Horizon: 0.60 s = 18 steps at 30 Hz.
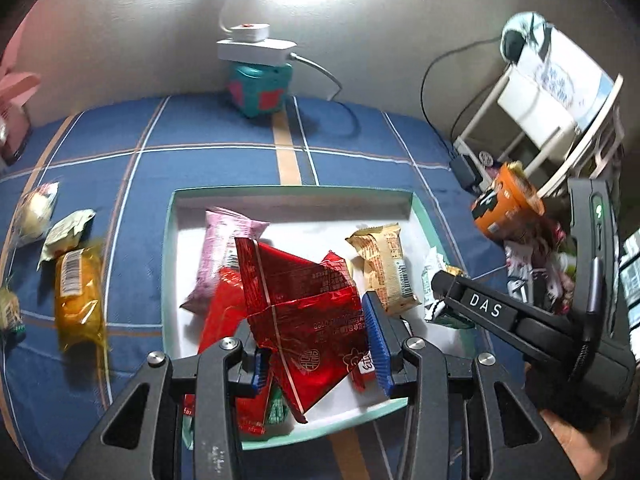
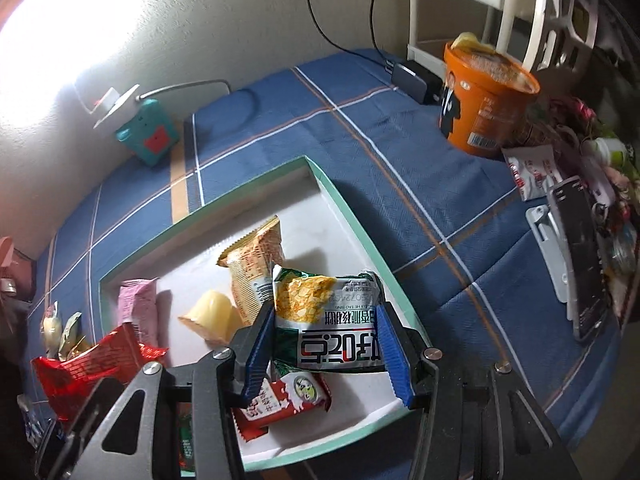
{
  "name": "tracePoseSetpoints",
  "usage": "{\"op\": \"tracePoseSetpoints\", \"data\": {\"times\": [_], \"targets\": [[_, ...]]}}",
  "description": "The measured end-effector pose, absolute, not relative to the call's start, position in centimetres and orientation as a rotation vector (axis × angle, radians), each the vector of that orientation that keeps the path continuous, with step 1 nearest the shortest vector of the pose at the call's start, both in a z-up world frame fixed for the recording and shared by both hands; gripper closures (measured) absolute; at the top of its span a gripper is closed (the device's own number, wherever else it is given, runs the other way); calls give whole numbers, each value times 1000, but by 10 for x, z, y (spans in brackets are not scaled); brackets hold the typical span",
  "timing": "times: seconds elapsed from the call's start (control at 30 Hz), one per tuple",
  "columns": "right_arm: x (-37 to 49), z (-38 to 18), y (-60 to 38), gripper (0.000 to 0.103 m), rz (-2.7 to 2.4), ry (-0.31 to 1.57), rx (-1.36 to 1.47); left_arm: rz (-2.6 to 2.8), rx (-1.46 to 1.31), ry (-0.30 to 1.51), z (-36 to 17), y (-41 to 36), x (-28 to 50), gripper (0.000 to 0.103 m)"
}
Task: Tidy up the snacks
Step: 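Carry both packs into the white tray and open both grippers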
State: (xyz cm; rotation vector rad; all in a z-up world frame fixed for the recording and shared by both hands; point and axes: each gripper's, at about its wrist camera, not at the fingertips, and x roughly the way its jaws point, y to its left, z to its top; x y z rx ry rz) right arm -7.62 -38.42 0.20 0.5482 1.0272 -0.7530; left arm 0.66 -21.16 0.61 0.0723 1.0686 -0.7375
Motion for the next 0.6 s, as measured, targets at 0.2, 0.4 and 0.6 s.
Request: {"op": "tracePoseSetpoints", "data": {"times": [0.2, 0.4, 0.6], "targets": [[-67, -5, -388, 50, -739, 1016, 520, -731, 98, 1063, -6, -227, 16, 60], [-63, -9, -391, 50, -743, 1014, 502, -723, 79, 1051, -8, -232, 29, 60], [-62, -12, -395, 50, -747, 1022, 489, -713, 63, 1045, -12, -237, 39, 59]]}}
